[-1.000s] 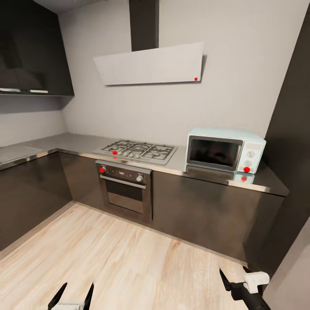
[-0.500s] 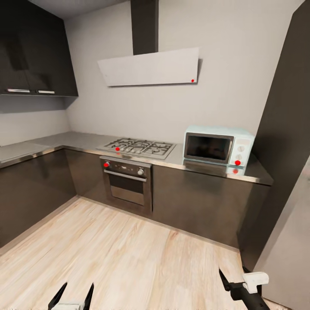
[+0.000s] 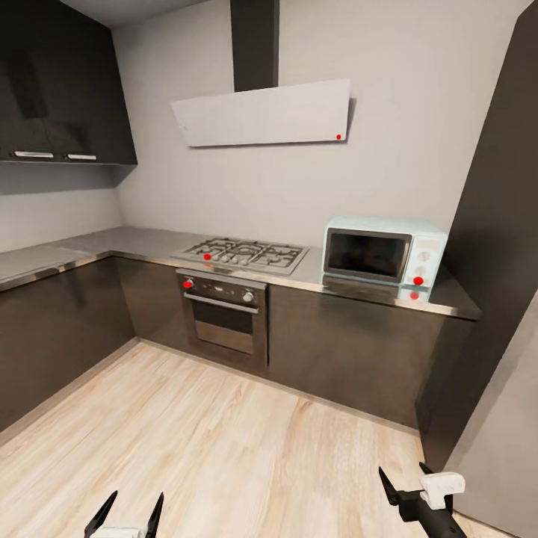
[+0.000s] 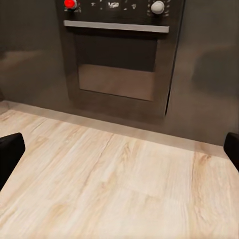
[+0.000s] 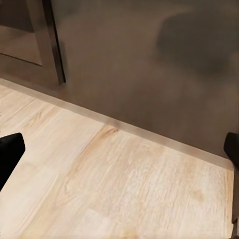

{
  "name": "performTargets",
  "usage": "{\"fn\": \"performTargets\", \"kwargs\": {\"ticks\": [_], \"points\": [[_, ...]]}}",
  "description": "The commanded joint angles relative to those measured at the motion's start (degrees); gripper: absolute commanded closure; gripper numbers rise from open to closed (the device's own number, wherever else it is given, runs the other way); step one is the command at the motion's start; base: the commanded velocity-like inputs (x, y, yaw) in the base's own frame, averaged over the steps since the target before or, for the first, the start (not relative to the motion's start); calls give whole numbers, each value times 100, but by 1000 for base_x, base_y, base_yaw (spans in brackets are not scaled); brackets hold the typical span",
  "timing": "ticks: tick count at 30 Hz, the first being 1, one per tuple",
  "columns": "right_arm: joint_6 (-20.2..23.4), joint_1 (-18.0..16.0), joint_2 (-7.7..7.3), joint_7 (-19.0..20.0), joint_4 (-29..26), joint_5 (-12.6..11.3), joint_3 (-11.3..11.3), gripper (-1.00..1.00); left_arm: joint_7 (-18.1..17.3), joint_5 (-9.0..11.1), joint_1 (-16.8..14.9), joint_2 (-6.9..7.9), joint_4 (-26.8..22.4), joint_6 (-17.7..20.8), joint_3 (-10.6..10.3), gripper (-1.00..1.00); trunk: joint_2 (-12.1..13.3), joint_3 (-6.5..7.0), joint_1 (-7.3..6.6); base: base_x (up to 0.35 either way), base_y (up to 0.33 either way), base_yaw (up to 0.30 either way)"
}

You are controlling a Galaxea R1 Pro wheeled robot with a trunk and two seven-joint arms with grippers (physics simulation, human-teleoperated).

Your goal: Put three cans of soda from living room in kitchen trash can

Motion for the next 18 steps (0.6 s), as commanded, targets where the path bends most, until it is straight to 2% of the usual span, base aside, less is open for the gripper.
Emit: {"fn": "performTargets", "kwargs": {"ticks": [1, 13, 18], "points": [[1, 0, 0, 0, 0, -1, -2, -100, 0, 0, 0, 0, 0, 3, -4, -100, 0, -8, 0, 208, 195, -4], [3, 0, 0, 0, 56, -10, -8, -100, -3, -25, 0, 8, 0, 1, -28, -100, 0, -108, 0, 238, 233, -82], [1, 0, 2, 0, 78, 6, 0, -100, 2, -31, 0, 6, 0, -11, -29, -100, 0, -124, 0, 109, 101, -54]]}}
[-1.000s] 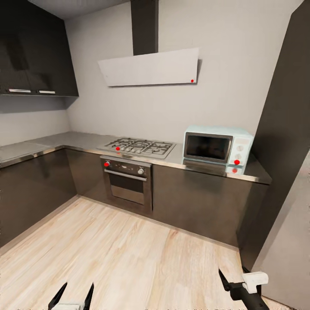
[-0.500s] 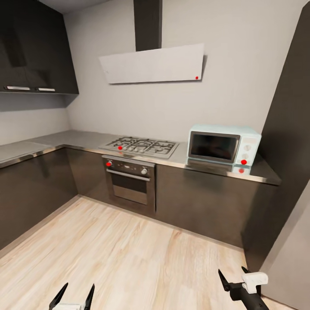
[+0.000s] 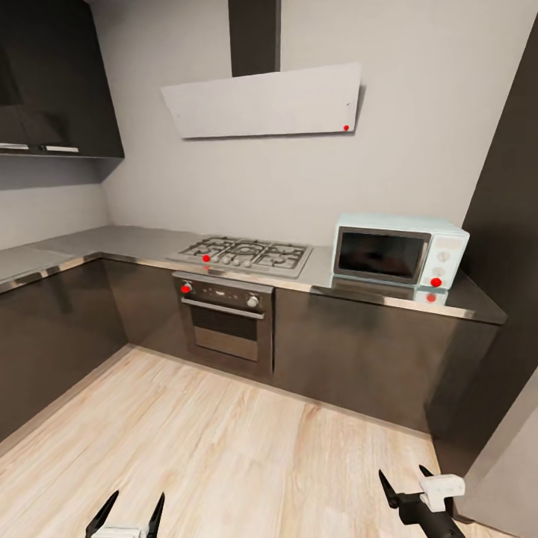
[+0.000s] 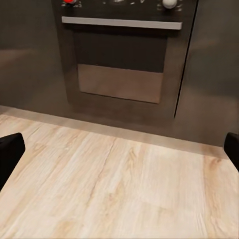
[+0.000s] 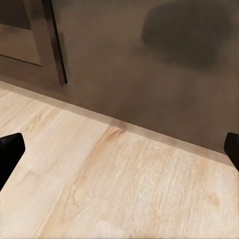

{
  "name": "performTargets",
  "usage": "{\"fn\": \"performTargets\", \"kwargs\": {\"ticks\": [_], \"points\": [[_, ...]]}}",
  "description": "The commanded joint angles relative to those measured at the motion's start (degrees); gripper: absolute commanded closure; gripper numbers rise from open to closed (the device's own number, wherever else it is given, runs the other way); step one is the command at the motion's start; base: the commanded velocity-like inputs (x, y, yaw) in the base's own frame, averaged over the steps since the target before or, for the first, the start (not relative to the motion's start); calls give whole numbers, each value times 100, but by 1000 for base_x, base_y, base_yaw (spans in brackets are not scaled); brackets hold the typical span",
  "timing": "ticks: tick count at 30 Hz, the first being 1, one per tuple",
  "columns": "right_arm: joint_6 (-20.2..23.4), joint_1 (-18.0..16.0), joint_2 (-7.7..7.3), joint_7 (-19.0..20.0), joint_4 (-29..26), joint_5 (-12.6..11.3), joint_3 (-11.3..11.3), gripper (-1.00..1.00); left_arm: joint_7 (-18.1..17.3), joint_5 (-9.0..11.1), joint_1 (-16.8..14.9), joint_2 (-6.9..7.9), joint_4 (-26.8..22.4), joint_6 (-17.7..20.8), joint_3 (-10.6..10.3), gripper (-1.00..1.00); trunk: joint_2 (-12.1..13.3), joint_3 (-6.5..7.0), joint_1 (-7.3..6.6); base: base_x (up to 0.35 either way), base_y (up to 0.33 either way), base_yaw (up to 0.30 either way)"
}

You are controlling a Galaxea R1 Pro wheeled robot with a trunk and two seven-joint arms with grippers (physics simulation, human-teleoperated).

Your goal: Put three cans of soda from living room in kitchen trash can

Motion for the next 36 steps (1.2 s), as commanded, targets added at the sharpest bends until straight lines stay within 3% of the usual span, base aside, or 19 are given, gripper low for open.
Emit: {"fn": "performTargets", "kwargs": {"ticks": [1, 36], "points": [[1, 0, 3, 0, 17, 9, 5, -100, 0, -3, 0, -3, 1, -1, 0, -100, 0, -1, 0, 28, 26, 89], [1, 0, 14, -2, 43, 21, 11, -100, 1, 33, 0, -6, 105, -7, 0, -100, 0, -3, 0, 3, 2, 227]]}}
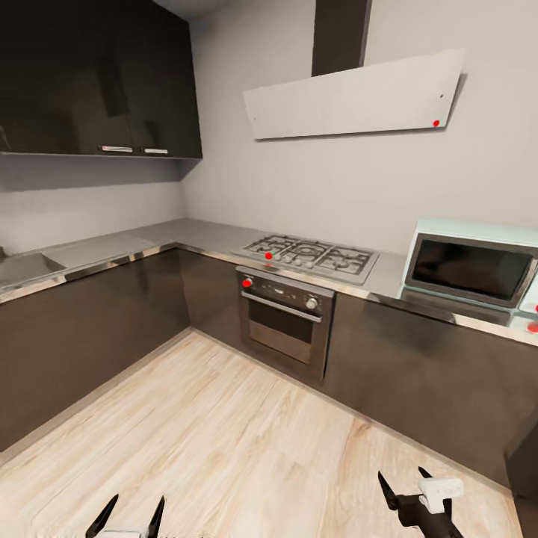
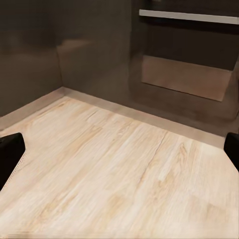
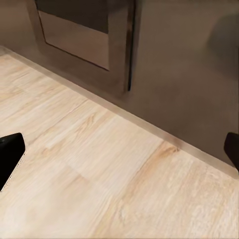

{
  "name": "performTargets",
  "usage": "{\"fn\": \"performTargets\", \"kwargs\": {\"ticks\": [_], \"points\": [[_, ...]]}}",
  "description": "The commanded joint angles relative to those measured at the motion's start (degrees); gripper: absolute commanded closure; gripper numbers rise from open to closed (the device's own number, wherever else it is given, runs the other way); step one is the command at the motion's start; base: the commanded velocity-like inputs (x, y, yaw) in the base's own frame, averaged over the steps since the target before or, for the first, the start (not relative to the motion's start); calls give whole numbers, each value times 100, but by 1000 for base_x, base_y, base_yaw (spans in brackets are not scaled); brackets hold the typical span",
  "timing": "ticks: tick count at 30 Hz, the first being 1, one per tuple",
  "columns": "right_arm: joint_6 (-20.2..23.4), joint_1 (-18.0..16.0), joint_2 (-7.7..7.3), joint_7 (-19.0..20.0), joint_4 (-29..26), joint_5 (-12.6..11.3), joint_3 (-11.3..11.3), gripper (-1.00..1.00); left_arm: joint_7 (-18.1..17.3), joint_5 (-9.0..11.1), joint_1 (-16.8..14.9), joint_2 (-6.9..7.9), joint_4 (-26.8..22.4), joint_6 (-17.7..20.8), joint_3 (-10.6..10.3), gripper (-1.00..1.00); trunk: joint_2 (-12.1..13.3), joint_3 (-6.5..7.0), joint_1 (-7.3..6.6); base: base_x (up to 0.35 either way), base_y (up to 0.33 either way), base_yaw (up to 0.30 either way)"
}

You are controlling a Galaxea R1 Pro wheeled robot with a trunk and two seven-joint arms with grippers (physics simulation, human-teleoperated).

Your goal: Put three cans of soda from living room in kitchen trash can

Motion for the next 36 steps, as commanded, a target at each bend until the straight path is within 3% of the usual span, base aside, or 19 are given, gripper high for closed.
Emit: {"fn": "performTargets", "kwargs": {"ticks": [1, 20, 36], "points": [[0, 0, -1, 1, 1, -1, 0, -100, 0, -1, 0, 0, 0, -2, 0, -100, 0, 0, 0, 0, 0, 245], [-2, 0, -1, -2, 2, -2, 0, -100, 0, 0, 0, 0, 0, -4, 0, -100, 0, 0, 0, 0, 0, 242], [-9, 0, -2, 2, 11, -12, -1, -100, 0, 5, 0, 0, -6, -5, 0, -100, 0, -30, 0, 0, 0, 147]]}}
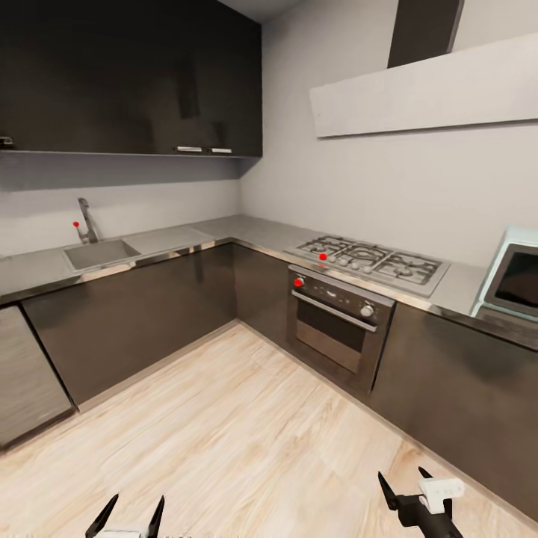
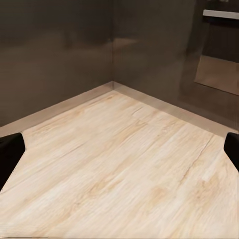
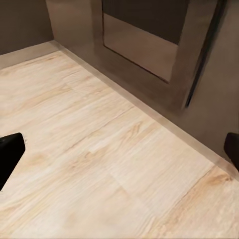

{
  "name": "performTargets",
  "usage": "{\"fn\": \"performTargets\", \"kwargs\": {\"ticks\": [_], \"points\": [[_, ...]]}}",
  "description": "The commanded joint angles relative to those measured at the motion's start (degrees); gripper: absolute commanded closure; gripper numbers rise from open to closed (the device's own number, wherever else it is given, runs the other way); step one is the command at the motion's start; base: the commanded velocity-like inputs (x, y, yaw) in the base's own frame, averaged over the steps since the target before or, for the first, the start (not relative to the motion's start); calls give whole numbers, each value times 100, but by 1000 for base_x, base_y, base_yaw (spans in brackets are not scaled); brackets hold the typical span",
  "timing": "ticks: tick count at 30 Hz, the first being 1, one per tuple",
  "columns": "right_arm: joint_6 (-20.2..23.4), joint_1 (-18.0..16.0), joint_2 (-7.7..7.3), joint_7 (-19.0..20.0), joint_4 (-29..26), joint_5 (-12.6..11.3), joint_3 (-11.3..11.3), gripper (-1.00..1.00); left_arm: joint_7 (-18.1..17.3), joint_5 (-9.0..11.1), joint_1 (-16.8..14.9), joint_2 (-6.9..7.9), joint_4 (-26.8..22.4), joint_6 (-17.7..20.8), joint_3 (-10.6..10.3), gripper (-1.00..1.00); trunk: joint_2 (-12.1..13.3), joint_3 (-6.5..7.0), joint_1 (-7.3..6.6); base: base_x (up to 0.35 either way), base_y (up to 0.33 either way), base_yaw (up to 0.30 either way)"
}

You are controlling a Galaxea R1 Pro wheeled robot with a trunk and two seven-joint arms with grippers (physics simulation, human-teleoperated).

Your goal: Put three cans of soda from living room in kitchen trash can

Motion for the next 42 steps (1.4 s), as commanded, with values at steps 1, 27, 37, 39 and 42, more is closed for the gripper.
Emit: {"fn": "performTargets", "kwargs": {"ticks": [1, 27, 37, 39, 42], "points": [[0, 0, 1, 0, 0, 0, 0, -100, 0, 1, 0, 0, 0, 0, 0, -100, 0, -4, 0, 0, 0, 215], [0, 0, -4, -1, 53, 1, 43, -100, 5, 1, 0, 7, -11, 2, 0, -100, 0, -57, 0, 80, -40, 228], [0, 0, -4, -7, 53, 1, 52, -100, 1, 1, 0, 9, -11, 0, 0, -100, 0, -59, 0, 186, -119, 228], [0, 0, -4, -8, 53, -4, 49, -100, 1, 1, 0, 9, -11, 0, 0, -100, 0, -60, 0, 127, -61, 113], [6, 0, -4, -10, 53, -5, 50, -100, 2, 2, 0, 9, -17, 0, 0, -100, 0, -61, 0, 78, -28, 51]]}}
